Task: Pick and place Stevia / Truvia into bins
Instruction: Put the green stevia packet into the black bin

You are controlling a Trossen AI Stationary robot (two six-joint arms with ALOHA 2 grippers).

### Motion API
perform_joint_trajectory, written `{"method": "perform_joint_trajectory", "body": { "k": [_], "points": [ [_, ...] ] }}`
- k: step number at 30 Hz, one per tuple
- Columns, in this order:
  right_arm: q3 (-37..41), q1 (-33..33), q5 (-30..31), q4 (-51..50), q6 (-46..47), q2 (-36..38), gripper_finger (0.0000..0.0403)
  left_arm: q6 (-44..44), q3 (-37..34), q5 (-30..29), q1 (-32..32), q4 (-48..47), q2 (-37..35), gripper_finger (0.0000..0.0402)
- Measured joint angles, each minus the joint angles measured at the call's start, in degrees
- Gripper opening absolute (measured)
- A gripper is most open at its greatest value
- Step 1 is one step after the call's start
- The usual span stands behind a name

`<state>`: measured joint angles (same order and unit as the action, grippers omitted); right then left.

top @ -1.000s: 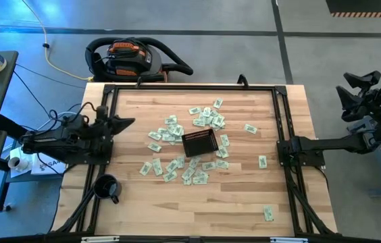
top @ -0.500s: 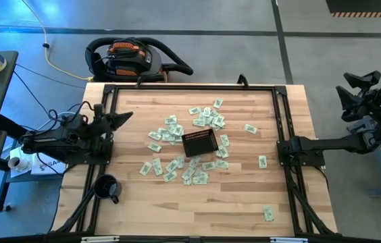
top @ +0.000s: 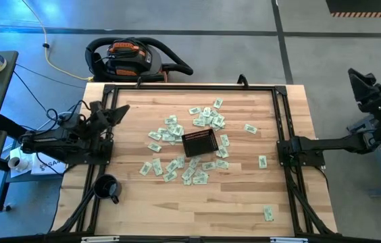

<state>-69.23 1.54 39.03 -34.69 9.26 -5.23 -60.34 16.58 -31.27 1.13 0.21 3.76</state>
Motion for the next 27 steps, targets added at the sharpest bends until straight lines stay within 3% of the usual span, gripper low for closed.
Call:
{"method": "perform_joint_trajectory", "body": {
  "k": [6, 16, 22, 27],
  "points": [
    [0.0, 0.0, 1.2, 0.2, 1.1, 0.0, 0.0277, -3.5, 0.0, -1.2, 0.0, 0.0, 3.3, 0.0111],
    [1.0, 1.3, -3.3, 0.0, 2.8, -2.4, 0.0277, -7.2, 0.0, -1.9, 0.0, 0.0, 9.1, 0.0111],
    [4.7, 5.8, 2.3, -13.5, 5.4, -12.6, 0.0273, -7.3, 0.0, -1.9, 0.0, 0.0, 10.1, 0.0111],
    [4.1, 7.7, 5.5, -32.1, 16.8, -20.5, 0.0253, -7.1, 0.0, -1.9, 0.0, -0.3, 10.1, 0.0111]
  ]
}}
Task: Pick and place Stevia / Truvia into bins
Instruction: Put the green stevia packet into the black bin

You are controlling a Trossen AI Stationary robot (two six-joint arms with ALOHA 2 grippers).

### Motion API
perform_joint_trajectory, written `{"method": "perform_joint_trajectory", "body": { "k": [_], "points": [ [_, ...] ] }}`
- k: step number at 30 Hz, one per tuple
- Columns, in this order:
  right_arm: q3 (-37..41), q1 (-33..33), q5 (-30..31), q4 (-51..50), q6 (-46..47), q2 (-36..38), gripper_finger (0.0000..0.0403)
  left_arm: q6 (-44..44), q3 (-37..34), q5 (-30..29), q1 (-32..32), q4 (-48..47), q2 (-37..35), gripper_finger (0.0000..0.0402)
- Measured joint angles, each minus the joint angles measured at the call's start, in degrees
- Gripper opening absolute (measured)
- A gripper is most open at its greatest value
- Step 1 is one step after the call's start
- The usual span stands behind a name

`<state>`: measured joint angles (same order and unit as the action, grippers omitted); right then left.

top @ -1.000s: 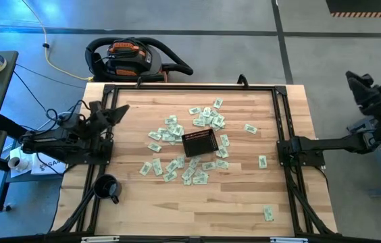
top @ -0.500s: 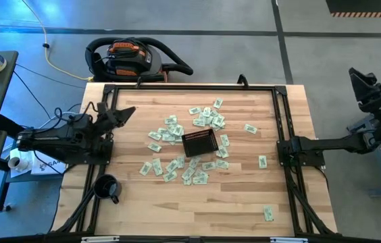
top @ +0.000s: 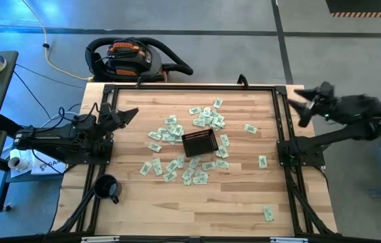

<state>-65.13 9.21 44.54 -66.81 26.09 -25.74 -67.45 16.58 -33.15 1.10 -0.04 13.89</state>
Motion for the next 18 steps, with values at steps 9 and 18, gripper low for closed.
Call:
{"method": "perform_joint_trajectory", "body": {
  "k": [9, 18],
  "points": [
    [10.3, -0.1, -14.6, -6.6, 20.4, -10.0, 0.0237, 10.1, 0.0, 3.8, 0.0, -0.2, 0.0, 0.0111],
    [24.8, -1.0, -24.4, 18.4, 25.0, -19.5, 0.0234, 18.6, 0.0, 7.6, 0.0, -0.8, 0.0, 0.0111]
  ]
}}
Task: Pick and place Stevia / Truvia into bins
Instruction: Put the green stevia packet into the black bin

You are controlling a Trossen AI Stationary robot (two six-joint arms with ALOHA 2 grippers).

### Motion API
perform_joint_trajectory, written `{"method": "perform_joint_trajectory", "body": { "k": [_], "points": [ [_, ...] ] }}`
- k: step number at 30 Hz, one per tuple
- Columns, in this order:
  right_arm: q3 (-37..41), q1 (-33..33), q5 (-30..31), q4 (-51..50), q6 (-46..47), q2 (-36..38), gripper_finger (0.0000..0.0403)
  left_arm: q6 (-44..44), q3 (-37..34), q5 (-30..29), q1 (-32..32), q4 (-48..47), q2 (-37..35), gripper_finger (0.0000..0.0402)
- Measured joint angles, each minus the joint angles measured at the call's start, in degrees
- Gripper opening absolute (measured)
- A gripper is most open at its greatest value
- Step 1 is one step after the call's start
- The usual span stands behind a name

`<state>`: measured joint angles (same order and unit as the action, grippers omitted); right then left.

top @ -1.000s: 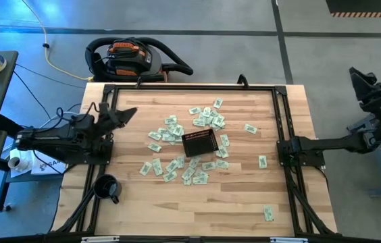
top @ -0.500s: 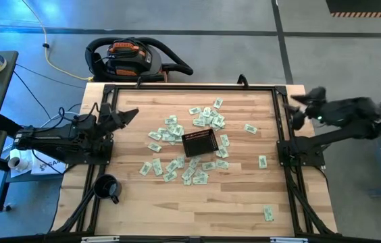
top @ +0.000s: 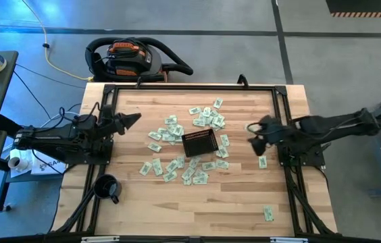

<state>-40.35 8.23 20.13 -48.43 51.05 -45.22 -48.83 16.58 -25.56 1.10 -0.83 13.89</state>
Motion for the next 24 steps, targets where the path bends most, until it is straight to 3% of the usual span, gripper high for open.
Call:
{"method": "perform_joint_trajectory", "body": {
  "k": [4, 9, 13, 18, 21, 24],
  "points": [
    [3.2, -5.7, -0.2, 3.5, 0.0, -5.5, 0.0234, 2.2, 0.0, 0.0, 0.0, -1.4, 0.0, 0.0111],
    [3.9, -19.2, -4.9, 3.7, -1.6, -12.2, 0.0234, 2.7, 0.0, 0.0, 0.0, -2.5, 0.0, 0.0111],
    [3.9, -28.6, -11.1, 4.8, -7.3, -16.3, 0.0234, 4.8, 0.0, 0.0, 0.0, -2.5, 0.0, 0.0111],
    [3.8, -35.4, -17.7, 4.3, -16.3, -21.5, 0.0234, 6.3, 0.0, 0.0, 0.0, -3.5, 0.0, 0.0111],
    [2.3, -37.5, -16.4, 1.9, -23.6, -25.7, 0.0234, 6.4, 0.0, -0.1, 0.0, -4.0, 0.0, 0.0111],
    [-0.3, -38.8, -11.3, 0.9, -33.7, -29.9, 0.0234, 6.1, 0.0, -1.7, 0.0, -3.5, 0.0, 0.0111]
  ]
}}
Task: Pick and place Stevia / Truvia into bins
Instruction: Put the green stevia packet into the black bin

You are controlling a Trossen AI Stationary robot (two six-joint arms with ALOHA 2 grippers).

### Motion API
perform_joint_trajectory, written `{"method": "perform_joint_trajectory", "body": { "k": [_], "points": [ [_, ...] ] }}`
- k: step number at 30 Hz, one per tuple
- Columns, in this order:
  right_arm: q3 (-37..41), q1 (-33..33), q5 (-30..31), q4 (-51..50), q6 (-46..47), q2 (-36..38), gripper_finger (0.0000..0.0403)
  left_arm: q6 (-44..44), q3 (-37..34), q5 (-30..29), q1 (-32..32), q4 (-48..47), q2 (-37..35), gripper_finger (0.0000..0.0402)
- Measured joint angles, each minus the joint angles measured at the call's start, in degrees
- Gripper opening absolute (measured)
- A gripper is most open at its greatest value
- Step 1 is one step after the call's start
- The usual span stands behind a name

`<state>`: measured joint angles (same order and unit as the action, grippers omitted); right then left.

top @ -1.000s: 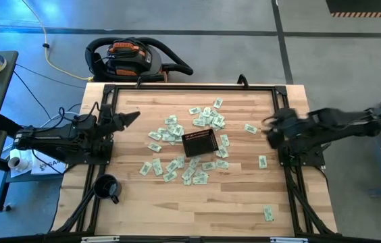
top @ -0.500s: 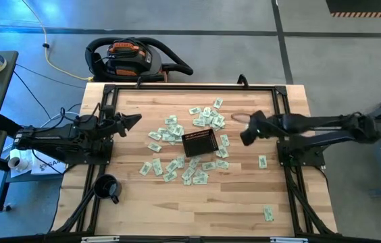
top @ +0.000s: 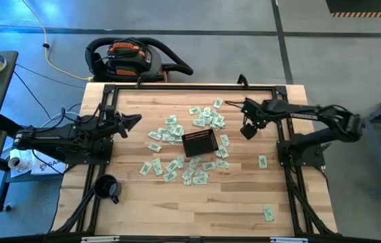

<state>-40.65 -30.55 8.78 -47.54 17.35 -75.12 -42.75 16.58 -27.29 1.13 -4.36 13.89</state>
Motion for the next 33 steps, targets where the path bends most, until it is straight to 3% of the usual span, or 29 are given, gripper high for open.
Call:
{"method": "perform_joint_trajectory", "body": {
  "k": [3, 9, 20, 33],
  "points": [
    [-2.3, -1.5, 1.6, 0.8, -6.5, -3.8, 0.0234, -2.6, 0.0, -2.2, 0.0, 0.1, 0.0, 0.0111],
    [-3.8, -3.8, -4.3, -2.0, -16.9, -10.2, 0.0241, -3.7, 0.0, -5.6, 0.0, -0.1, 0.0, 0.0111],
    [-3.8, -4.6, -4.1, -0.1, -20.5, -16.7, 0.0292, -4.5, 0.0, -7.4, 0.0, -0.1, 0.3, 0.0111],
    [-4.7, -11.2, -8.1, 1.9, -17.6, -20.6, 0.0245, -5.5, 0.0, -7.7, 0.0, -2.7, 0.3, 0.0111]
  ]
}}
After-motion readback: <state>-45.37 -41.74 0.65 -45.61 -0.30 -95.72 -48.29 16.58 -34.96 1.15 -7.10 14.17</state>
